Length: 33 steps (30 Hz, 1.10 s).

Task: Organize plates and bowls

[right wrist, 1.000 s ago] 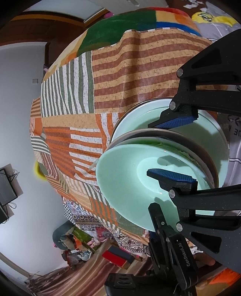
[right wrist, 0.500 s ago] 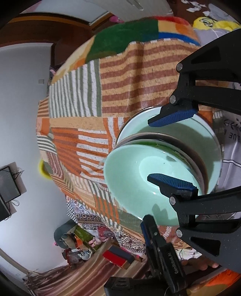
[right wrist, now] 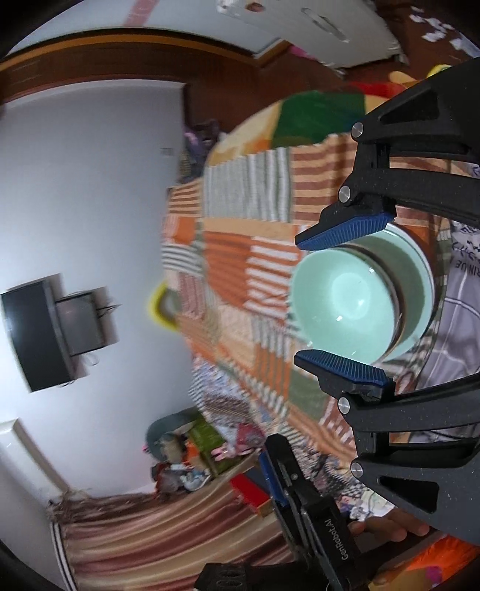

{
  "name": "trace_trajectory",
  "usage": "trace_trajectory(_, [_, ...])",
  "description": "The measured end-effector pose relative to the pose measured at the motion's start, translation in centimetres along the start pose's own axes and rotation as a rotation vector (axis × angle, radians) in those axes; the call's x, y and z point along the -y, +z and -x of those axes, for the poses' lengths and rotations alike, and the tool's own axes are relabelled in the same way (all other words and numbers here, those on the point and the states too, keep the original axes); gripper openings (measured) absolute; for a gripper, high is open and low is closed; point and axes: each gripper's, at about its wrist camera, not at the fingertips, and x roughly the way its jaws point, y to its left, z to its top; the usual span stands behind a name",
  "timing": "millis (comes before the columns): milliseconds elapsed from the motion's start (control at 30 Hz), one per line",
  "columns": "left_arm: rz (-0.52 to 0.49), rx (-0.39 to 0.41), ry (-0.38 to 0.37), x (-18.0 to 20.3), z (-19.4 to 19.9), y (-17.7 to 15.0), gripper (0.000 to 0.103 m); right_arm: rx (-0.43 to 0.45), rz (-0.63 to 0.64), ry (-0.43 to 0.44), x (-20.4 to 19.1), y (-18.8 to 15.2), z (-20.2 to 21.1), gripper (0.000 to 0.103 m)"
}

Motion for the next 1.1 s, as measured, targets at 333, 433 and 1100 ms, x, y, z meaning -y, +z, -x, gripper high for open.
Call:
trace_trajectory(333, [0.011, 0.164, 0.015, 0.3, 5.3, 0.6, 0.092, 0.183, 0.072, 0.004, -2.4, 1.2, 4.7, 0.068])
trace_trajectory(433, [0.006, 0.185, 0.032, 0.2, 5.9, 0.7, 0.097, 0.215, 0.086, -0.002, -2.8, 1.3, 5.1, 0.076])
trace_trajectory(1100, [-0.028, 0.202, 0.078, 0.8, 5.8, -0.2, 0.102, 0.267, 0.093, -0.028, -3.1, 0.7, 5.2, 0.101])
